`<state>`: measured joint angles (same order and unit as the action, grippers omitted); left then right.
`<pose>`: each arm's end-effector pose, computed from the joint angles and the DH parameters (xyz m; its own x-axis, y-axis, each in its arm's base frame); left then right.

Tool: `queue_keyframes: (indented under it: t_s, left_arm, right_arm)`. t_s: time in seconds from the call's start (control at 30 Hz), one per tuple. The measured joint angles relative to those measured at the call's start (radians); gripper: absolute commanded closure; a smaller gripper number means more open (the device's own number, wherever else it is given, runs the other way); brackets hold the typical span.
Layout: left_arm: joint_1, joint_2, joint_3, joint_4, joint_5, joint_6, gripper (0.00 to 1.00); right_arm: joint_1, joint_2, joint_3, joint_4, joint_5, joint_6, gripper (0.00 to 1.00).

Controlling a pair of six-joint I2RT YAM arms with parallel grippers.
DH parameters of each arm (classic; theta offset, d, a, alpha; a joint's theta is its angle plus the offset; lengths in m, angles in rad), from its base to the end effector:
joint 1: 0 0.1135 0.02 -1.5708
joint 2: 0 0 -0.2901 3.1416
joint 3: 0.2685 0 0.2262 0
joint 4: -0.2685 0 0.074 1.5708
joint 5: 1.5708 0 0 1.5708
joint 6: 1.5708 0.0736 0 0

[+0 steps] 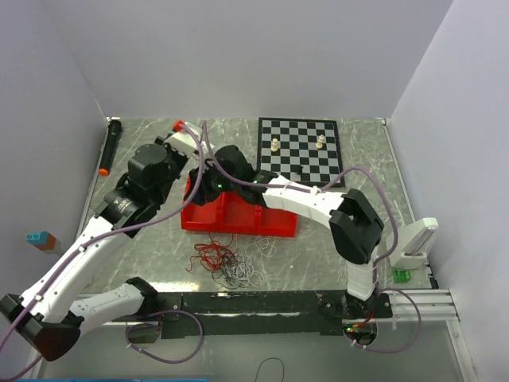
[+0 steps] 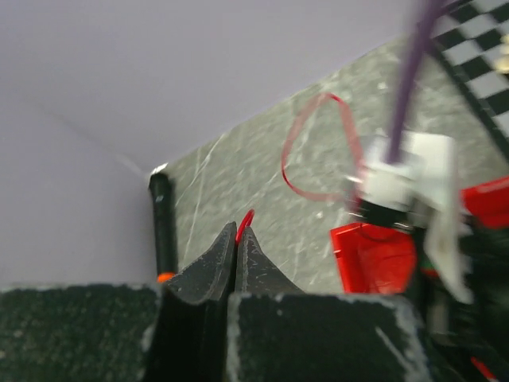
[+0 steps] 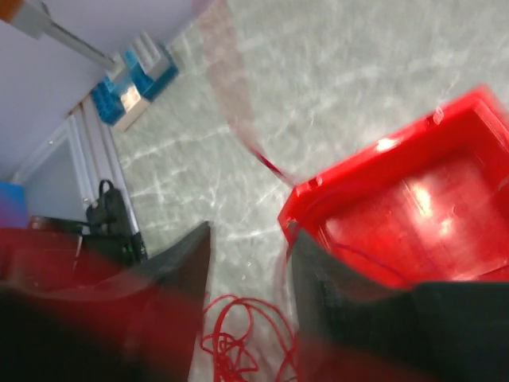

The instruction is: Untangle the cables

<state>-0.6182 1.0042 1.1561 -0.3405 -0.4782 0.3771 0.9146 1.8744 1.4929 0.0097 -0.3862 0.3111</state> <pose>0.1889 -0.0928 0.4245 -0.0882 0.4639 -0.8815 0.1922 0.8762 0.4419 0.2611 0.3845 0.3132 -0.5012 -0.1861 -0.8451 -0.8347 0.3615 0.4155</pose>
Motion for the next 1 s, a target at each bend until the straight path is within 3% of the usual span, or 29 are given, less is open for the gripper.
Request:
queue_keyframes:
  t_s: [0.13,0.33,0.6,1.0]
  left_arm:
    - [0.093,0.000,-0.009,0.014,0.002,-0.042,0.99]
    - [0.141,0.000,-0.027,0.055,0.041,-0.084,0.99]
    - [0.175,0.037,-0.056,0.092,0.089,-0.112,0.99]
    - [0.178,0.018,-0.010,0.119,0.251,-0.116,0.99]
  right_arm:
    - [-0.016,0.054,0.007,-0.024,-0.023,0.027,0.22]
    - [-0.056,0.056,-0.017,-0.013,-0.032,0.045,0.15]
    - [-0.099,-0.031,-0.237,0.038,-0.053,0.080,0.17]
    - [-0.139,-0.382,-0.552,0.124,-0.017,0.142,0.21]
